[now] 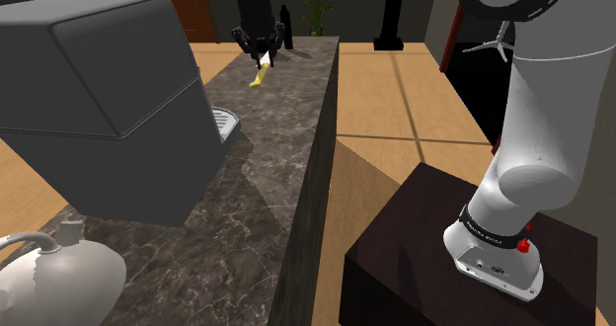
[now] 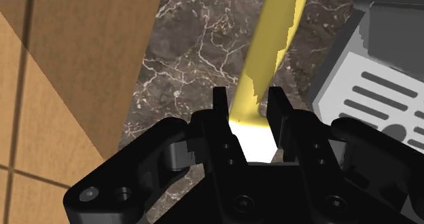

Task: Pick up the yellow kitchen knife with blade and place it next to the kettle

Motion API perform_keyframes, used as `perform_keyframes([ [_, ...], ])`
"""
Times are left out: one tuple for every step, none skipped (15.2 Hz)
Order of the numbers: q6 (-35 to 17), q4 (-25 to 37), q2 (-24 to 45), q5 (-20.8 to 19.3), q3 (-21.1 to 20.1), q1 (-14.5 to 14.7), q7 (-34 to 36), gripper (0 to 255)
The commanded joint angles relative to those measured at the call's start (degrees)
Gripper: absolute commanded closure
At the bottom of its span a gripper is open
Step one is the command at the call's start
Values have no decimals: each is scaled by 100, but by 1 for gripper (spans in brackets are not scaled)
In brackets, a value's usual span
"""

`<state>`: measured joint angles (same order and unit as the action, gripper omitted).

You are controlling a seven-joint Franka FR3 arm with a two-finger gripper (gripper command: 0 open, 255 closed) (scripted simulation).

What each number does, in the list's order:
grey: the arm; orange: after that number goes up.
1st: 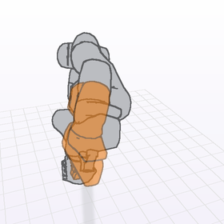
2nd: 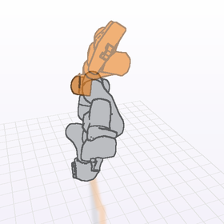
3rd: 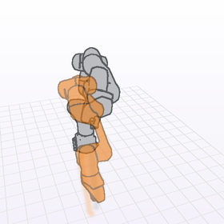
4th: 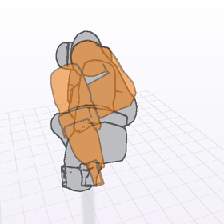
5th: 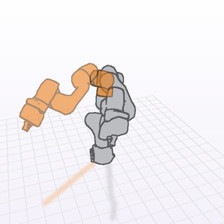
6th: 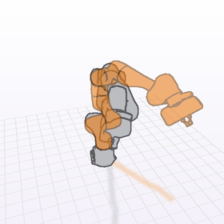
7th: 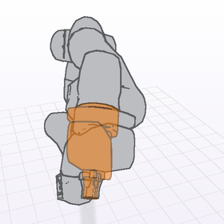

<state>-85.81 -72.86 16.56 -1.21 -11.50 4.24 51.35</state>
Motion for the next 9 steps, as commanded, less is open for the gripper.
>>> perform_keyframes([
  [-77,-297,-230,36,-72,105,196,255],
  [-121,-434,-326,52,-116,167,306,255],
  [-162,-559,-415,68,-160,230,417,255],
  [-198,-674,-498,83,-207,293,530,255],
  [-232,-779,-573,98,-254,357,644,255],
  [-263,-874,-643,112,-303,422,760,255],
  [-291,-960,-705,126,-352,489,877,255],
  [-316,-1037,-762,139,-401,556,995,255],
  [-340,-1106,-812,151,-452,624,1115,255],
])
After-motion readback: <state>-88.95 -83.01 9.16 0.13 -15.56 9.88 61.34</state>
